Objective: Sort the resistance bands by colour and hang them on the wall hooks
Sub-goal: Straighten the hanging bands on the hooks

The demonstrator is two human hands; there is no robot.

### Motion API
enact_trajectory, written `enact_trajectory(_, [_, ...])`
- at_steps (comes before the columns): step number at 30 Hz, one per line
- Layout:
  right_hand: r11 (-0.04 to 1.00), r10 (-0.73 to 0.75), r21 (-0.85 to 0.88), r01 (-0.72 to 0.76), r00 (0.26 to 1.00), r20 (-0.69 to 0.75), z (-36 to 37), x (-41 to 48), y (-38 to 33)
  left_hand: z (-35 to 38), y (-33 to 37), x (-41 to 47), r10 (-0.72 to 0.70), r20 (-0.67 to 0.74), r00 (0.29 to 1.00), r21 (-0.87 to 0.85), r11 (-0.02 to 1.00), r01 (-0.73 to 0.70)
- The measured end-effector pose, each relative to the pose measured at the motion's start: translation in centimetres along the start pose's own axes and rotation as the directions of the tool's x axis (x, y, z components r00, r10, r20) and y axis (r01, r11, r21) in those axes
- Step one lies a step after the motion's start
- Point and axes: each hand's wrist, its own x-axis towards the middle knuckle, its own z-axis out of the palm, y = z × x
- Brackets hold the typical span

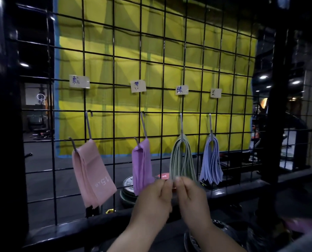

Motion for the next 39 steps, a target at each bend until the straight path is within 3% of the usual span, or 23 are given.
enact_trajectory(3, [0.994, -0.006, 0.103, 0.022, 0.989, -0.149, -1.6, 1.2, -1.4, 0.5, 2.2, 1.3, 0.16, -0.203, 0.966, -0.08, 0.981, -0.179])
enact_trajectory(7, [0.993, 0.04, 0.12, -0.007, 0.959, -0.279, -3.5, 4.0, -2.3, 1.3, 4.3, 4.0, 0.296, -0.384, 0.875, 0.016, 0.949, -0.315])
enact_trajectory(13, [0.985, 0.166, 0.06, -0.16, 0.98, -0.113, -4.3, 8.4, -2.3, 2.4, 5.5, 7.5, 0.332, -0.342, 0.879, 0.13, 0.943, -0.306])
enact_trajectory(18, [0.977, 0.187, 0.088, -0.192, 0.981, 0.057, -3.9, 9.4, -2.5, 2.8, 5.2, 9.0, 0.286, -0.371, 0.884, 0.0, 0.951, -0.308])
enact_trajectory(26, [0.985, 0.132, 0.108, -0.135, 0.991, 0.028, -3.4, 10.0, -2.5, 2.9, 5.6, 10.4, 0.258, -0.414, 0.873, -0.066, 0.948, -0.311])
enact_trajectory(33, [0.967, 0.085, 0.246, -0.063, 0.993, -0.077, -3.7, 10.6, -3.1, 2.6, 7.8, 11.0, 0.288, -0.371, 0.883, -0.162, 0.916, -0.367])
enact_trajectory(39, [0.974, 0.134, 0.188, -0.124, 0.99, -0.039, -3.8, 10.6, -2.2, 3.2, 7.2, 11.6, 0.164, -0.313, 0.936, -0.27, 0.929, -0.253])
